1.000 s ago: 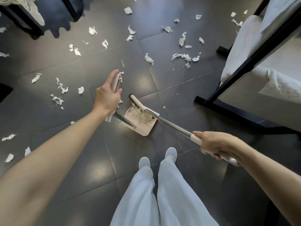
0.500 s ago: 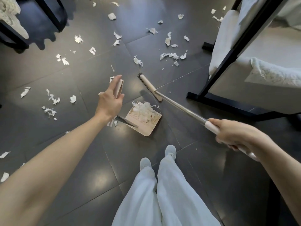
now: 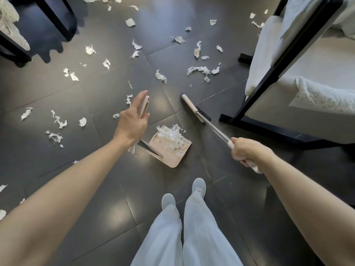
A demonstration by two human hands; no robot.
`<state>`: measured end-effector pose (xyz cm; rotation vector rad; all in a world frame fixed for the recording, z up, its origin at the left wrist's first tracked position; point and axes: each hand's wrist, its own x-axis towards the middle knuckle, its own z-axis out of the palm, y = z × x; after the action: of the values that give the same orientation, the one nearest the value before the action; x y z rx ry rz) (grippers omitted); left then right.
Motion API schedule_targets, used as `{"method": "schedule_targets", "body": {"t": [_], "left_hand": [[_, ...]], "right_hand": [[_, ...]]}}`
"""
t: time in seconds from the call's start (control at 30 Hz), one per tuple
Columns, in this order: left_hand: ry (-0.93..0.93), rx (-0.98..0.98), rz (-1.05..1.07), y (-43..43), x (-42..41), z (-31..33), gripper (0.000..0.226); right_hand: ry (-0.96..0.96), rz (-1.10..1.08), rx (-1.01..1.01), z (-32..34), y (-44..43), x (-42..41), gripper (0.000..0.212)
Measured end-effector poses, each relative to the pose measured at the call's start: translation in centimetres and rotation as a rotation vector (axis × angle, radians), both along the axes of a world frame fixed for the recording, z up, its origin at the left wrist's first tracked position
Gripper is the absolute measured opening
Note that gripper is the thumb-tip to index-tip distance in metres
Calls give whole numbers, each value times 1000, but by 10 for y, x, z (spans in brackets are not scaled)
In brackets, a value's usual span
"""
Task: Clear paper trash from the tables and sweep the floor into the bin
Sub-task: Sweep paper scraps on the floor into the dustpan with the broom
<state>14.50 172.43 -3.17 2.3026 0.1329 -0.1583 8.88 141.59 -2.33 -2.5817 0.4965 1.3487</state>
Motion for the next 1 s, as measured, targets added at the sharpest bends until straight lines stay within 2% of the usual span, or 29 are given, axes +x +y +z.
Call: {"method": "schedule_targets", "body": {"t": [0.1,0.23,0.3,0.37,0.47,0.57,0.73,0.93,1.0], "left_hand": [[-1,12,25,3,1,1,58],[-10,13,26,-2,0,1,57],[-23,11,49,-4,-2,0,55],[-36,16,89,-1,-4,0,55],[-59,41,145,11,-10,6,55],[-108,68,201,30,-13,22,55],[-222,135,416,71,-21,58,55],[-370,118,691,127,-40,103,56],[-445,109,750,149,-42,122,56]], "right_hand": [[71,4,65,-2,17,-20,50],[167,-20,150,12,27,-48,70],[168,-33,183,23,32,-62,75],[140,53,178,33,40,-71,77],[108,171,155,44,48,-69,66],[97,170,201,55,54,-52,55],[44,266,312,84,73,-2,35],[-30,387,441,117,123,55,30],[-41,420,478,126,148,72,34]]}}
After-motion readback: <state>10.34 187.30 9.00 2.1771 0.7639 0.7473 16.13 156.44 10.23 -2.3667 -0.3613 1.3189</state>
